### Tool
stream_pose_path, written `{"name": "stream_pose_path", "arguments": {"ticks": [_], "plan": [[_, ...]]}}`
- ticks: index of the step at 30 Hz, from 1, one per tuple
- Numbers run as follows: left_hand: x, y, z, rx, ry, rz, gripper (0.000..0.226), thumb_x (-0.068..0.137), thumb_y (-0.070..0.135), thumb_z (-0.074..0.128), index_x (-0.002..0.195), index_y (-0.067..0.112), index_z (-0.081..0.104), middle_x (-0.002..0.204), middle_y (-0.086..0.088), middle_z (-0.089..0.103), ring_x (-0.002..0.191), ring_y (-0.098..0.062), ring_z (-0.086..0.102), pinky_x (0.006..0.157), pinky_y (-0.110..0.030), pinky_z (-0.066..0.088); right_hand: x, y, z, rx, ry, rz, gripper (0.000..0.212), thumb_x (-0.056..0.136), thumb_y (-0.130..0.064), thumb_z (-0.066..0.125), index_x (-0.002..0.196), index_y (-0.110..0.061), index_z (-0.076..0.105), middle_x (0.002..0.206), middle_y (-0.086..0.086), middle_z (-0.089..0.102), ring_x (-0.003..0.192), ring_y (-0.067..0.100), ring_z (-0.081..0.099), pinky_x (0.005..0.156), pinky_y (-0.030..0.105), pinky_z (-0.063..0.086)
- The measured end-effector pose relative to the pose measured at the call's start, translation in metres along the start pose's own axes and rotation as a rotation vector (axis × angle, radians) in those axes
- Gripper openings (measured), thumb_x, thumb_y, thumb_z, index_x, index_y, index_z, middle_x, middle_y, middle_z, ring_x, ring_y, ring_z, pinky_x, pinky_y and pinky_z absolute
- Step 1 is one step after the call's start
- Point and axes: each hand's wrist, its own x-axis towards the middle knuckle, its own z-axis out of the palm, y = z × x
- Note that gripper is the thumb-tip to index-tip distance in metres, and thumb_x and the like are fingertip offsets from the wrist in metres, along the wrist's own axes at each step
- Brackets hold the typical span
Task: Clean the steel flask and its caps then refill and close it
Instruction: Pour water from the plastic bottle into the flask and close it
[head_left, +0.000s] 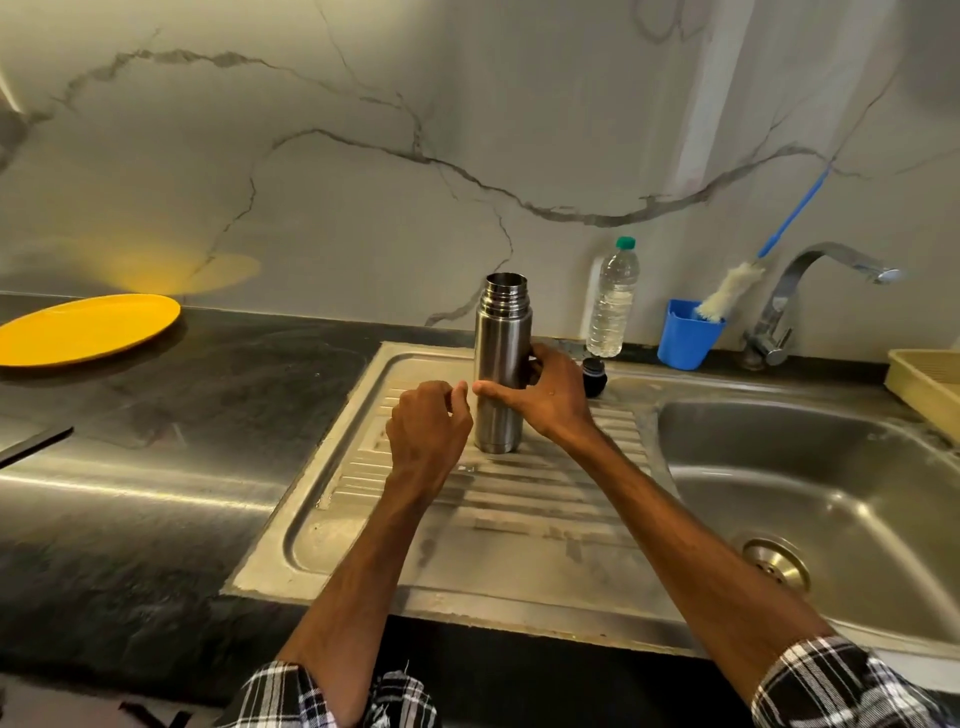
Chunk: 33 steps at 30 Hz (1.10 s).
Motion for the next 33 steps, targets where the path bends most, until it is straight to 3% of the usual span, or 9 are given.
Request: {"name": "stream_pose_path", "arguments": {"ticks": [2, 4, 9, 12, 16, 23, 25, 30, 33], "plan": [[-0.004, 0.007, -0.004, -0.015, -0.001, 0.047, 0.041, 0.101, 0.038, 0.059, 0.064, 0.018, 0.060, 0.055, 0.007, 0.052, 0.047, -0.006, 0.046, 0.049, -0.018, 0.028, -0.002, 0.005, -0.003, -0.012, -0.047, 0.017, 0.085, 0.065, -0.050, 0.090, 0.135, -0.013, 0.057, 0.130, 0.006, 0.067, 0.113, 0.019, 0.066, 0.095, 0.031, 0.055], [-0.009, 0.013, -0.006, -0.025, -0.027, 0.146, 0.039, 0.100, 0.039, 0.060, 0.064, 0.022, 0.061, 0.054, 0.010, 0.052, 0.045, -0.005, 0.046, 0.048, -0.016, 0.028, -0.005, 0.011, -0.012, 0.004, -0.096, 0.042, 0.086, 0.066, -0.050, 0.089, 0.137, -0.014, 0.056, 0.129, 0.005, 0.067, 0.110, 0.016, 0.066, 0.094, 0.029, 0.055], [-0.026, 0.025, 0.004, -0.057, -0.106, 0.346, 0.041, 0.100, 0.043, 0.059, 0.068, 0.019, 0.069, 0.058, 0.007, 0.064, 0.048, -0.009, 0.057, 0.051, -0.029, 0.052, -0.011, 0.037, -0.065, -0.006, -0.141, 0.075, 0.067, 0.069, -0.050, 0.086, 0.122, -0.015, 0.067, 0.111, -0.001, 0.072, 0.097, 0.008, 0.068, 0.089, 0.028, 0.058], [-0.037, 0.038, 0.014, -0.051, -0.165, 0.417, 0.040, 0.100, 0.044, 0.057, 0.071, 0.020, 0.070, 0.062, 0.008, 0.067, 0.053, -0.009, 0.061, 0.058, -0.031, 0.055, -0.004, 0.058, -0.097, -0.031, -0.027, 0.110, 0.042, 0.077, -0.029, 0.086, 0.113, -0.012, 0.072, 0.104, 0.002, 0.074, 0.091, 0.008, 0.070, 0.077, 0.018, 0.055], [-0.046, 0.063, 0.037, 0.035, -0.268, 0.414, 0.038, 0.098, 0.048, 0.055, 0.076, 0.020, 0.069, 0.070, 0.008, 0.069, 0.061, -0.011, 0.063, 0.064, -0.035, 0.056, 0.021, 0.088, -0.109, -0.113, 0.096, 0.146, 0.038, 0.079, -0.013, 0.084, 0.113, -0.005, 0.070, 0.105, 0.009, 0.072, 0.091, 0.016, 0.067, 0.070, 0.013, 0.048], [-0.036, 0.094, 0.076, 0.051, -0.377, 0.316, 0.011, 0.096, 0.026, 0.057, 0.100, 0.020, 0.066, 0.103, 0.000, 0.068, 0.098, -0.021, 0.064, 0.085, -0.043, 0.054, 0.072, 0.115, -0.080, -0.215, -0.014, 0.191, 0.087, 0.066, -0.030, 0.094, 0.139, -0.007, 0.051, 0.136, 0.012, 0.058, 0.121, 0.026, 0.058, 0.098, 0.036, 0.051], [-0.034, 0.096, 0.084, 0.074, -0.368, 0.316, 0.010, 0.096, 0.021, 0.056, 0.101, 0.018, 0.064, 0.103, -0.003, 0.066, 0.099, -0.023, 0.063, 0.085, -0.044, 0.054, 0.081, 0.122, -0.074, -0.239, -0.043, 0.171, 0.084, 0.065, -0.032, 0.094, 0.135, -0.006, 0.055, 0.131, 0.012, 0.062, 0.115, 0.025, 0.061, 0.095, 0.036, 0.053], [-0.031, 0.093, 0.091, 0.107, -0.297, 0.364, 0.013, 0.096, 0.016, 0.053, 0.105, 0.016, 0.063, 0.104, -0.005, 0.066, 0.098, -0.022, 0.064, 0.083, -0.042, 0.056, 0.082, 0.131, -0.065, -0.235, -0.023, 0.133, 0.046, 0.067, -0.024, 0.092, 0.106, -0.010, 0.073, 0.102, 0.005, 0.075, 0.093, 0.017, 0.067, 0.077, 0.027, 0.050], [-0.031, 0.092, 0.092, 0.135, -0.312, 0.369, 0.021, 0.096, 0.016, 0.054, 0.115, 0.015, 0.063, 0.109, -0.006, 0.067, 0.102, -0.023, 0.064, 0.086, -0.043, 0.056, 0.073, 0.128, -0.072, -0.216, 0.029, 0.118, 0.044, 0.068, -0.027, 0.092, 0.103, -0.008, 0.075, 0.094, 0.001, 0.073, 0.084, 0.013, 0.063, 0.074, 0.026, 0.047]]}}
